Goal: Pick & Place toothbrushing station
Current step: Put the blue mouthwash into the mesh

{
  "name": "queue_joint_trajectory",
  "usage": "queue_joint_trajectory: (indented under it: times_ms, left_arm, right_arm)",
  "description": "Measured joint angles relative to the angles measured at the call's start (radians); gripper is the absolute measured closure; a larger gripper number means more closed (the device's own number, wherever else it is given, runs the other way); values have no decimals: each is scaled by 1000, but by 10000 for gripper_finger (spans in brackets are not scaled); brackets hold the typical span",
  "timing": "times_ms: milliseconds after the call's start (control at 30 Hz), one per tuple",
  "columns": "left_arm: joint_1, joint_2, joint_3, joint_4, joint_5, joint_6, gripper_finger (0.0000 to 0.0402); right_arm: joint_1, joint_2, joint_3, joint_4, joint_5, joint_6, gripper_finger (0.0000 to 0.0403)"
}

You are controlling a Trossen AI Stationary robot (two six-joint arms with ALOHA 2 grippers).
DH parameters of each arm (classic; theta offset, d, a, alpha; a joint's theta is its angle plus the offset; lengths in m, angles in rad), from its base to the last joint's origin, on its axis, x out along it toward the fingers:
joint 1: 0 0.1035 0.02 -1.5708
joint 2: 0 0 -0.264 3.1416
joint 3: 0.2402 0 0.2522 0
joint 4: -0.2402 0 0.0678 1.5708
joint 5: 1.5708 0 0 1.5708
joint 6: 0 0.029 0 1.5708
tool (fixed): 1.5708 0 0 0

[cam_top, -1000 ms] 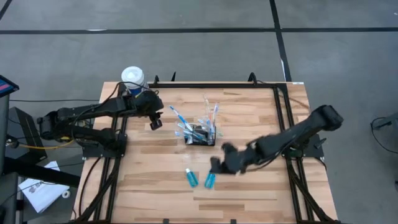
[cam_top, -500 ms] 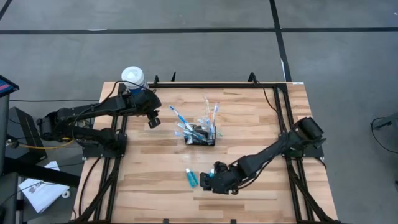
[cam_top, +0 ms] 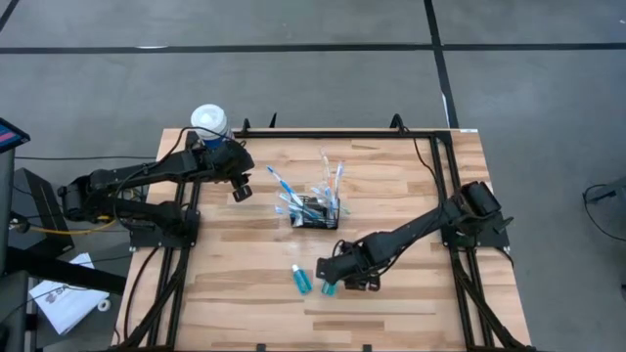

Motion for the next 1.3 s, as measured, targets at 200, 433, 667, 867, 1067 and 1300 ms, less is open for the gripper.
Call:
queue_joint_trajectory:
  times_ms: [200, 433, 667, 867, 1067, 1300]
  left_arm:
    - [0, 0, 0, 0, 0, 0, 284]
    - [0, 0, 0, -2, 0, 0, 284]
    - [0, 8, -8, -12, 3, -3, 284]
    - [0, 8, -78, -10, 6, -17, 284]
    - [0, 8, -119, -12, 49, -61, 284]
    - [0, 8, -123, -6, 50, -64, 284]
  right_arm:
    - [-44, -1, 0, -1, 1, -30, 174]
    - [-91, 0, 0, -11, 4, -68, 174]
    - [-112, 84, 3, 86, -70, -102, 174]
    - [-104, 137, 1, 190, -119, -97, 174]
    - [-100, 157, 0, 182, -128, -98, 180]
    - [-109, 158, -1, 175, -128, -131, 242]
